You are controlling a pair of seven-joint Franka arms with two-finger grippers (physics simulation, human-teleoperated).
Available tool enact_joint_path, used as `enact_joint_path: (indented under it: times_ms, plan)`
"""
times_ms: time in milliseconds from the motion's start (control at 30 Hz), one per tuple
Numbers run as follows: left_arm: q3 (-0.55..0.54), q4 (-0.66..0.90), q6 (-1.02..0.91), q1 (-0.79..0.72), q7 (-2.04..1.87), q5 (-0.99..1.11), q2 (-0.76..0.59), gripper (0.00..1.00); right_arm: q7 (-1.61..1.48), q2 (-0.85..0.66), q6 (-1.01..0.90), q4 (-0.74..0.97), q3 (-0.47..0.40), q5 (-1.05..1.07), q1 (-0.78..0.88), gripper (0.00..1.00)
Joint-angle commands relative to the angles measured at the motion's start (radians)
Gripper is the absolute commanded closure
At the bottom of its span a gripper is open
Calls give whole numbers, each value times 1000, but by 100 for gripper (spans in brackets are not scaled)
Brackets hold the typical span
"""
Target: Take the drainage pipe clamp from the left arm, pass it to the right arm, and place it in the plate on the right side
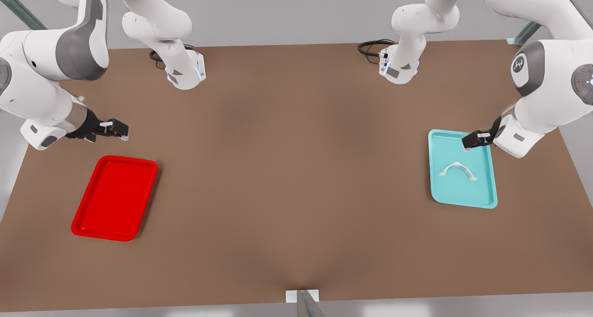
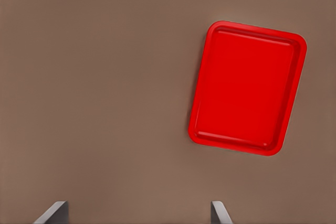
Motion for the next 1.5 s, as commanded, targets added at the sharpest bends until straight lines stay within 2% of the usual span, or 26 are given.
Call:
enact_joint_path:
  times_ms: [0,100,200,300,367,433,500,667,767,900,967,1067,1167,1467]
  plan:
    - [0,1,45,2,57,1,13,0,-2,0,29,1,0,1,2,0]
    - [3,-5,65,9,299,-8,48,0,-2,0,29,-1,0,1,2,0]
    - [6,-191,284,67,748,-17,53,0,-3,0,29,-1,-1,1,0,0]
    - [4,-267,330,101,1083,-19,57,0,-3,0,29,-1,-1,1,0,0]
    - [4,-332,390,95,1100,-14,56,0,-3,0,29,-1,-1,1,0,0]
    - [6,-476,571,118,1204,-14,48,0,-3,-1,29,-1,-1,1,0,0]
    - [6,-513,600,127,1238,-20,59,1,-5,-1,29,-1,-1,1,0,0]
    - [6,-732,895,163,1290,-20,73,1,-5,0,29,-1,-1,1,0,0]
    - [6,-809,988,183,1292,-20,82,1,-5,0,29,-1,-1,1,0,0]
    - [6,-838,1022,213,1335,-22,99,4,-6,-1,29,-3,-1,1,0,0]
    - [6,-904,1129,213,1339,-22,100,4,-6,-1,29,-3,-1,1,0,0]
    - [6,-906,1132,224,1343,-22,122,6,-5,0,29,-3,-3,1,0,0]
    - [6,-906,1132,227,1341,-22,134,22,-6,0,29,-3,-3,1,0,0]
    - [6,-904,1143,235,1343,-20,162,29,-8,-1,28,-3,-3,1,0,0]
